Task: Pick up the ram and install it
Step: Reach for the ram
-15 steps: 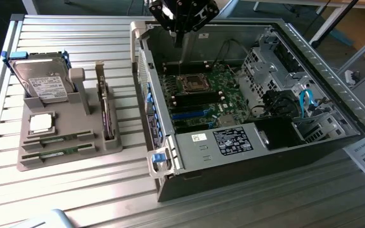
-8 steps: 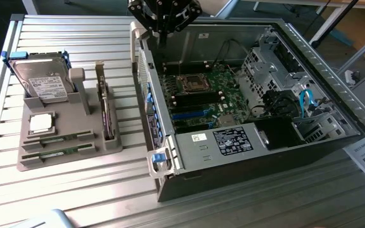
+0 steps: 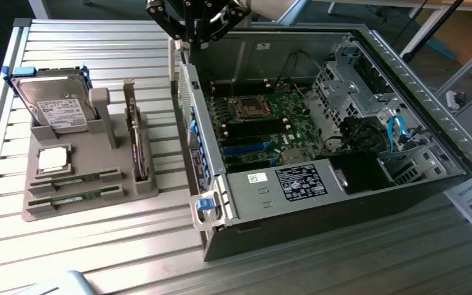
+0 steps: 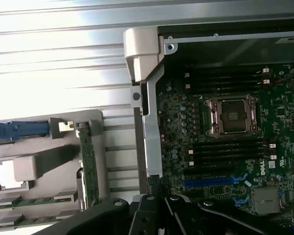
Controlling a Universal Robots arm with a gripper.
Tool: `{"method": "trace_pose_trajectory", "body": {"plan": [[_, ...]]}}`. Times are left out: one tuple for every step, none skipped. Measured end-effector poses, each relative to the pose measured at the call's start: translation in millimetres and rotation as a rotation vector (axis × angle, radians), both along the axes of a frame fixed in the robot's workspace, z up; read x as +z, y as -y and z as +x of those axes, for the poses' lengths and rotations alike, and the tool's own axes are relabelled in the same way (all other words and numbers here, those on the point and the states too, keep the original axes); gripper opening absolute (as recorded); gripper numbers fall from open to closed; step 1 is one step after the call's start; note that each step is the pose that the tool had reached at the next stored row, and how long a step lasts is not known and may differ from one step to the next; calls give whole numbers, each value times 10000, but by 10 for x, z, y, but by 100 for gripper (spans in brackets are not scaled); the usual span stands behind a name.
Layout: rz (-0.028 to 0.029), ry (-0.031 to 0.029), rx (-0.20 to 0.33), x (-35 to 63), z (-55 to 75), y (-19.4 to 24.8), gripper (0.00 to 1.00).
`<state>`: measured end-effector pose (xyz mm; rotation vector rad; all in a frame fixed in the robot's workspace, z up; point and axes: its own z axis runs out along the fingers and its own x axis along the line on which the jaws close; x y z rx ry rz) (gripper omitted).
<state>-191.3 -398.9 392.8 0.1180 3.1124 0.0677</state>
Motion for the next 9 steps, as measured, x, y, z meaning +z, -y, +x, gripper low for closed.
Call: {"method": "trace_pose_trajectory", "body": {"plan": [[-1,-1,1,0,-33,0,10],[0,0,0,0,-120,-1,10],[-1,-1,0,0,-178,-1,10],[0,0,0,0,-203,-1,10],[-1,-1,1,0,-244,-1,10],[0,0,2,-1,-272,-1,10],[0,0,0,-1,-307,-1,10],[-1,-1,0,-1,-352,-1,10],[-1,-1,0,-1,-374,-1,10]]}}
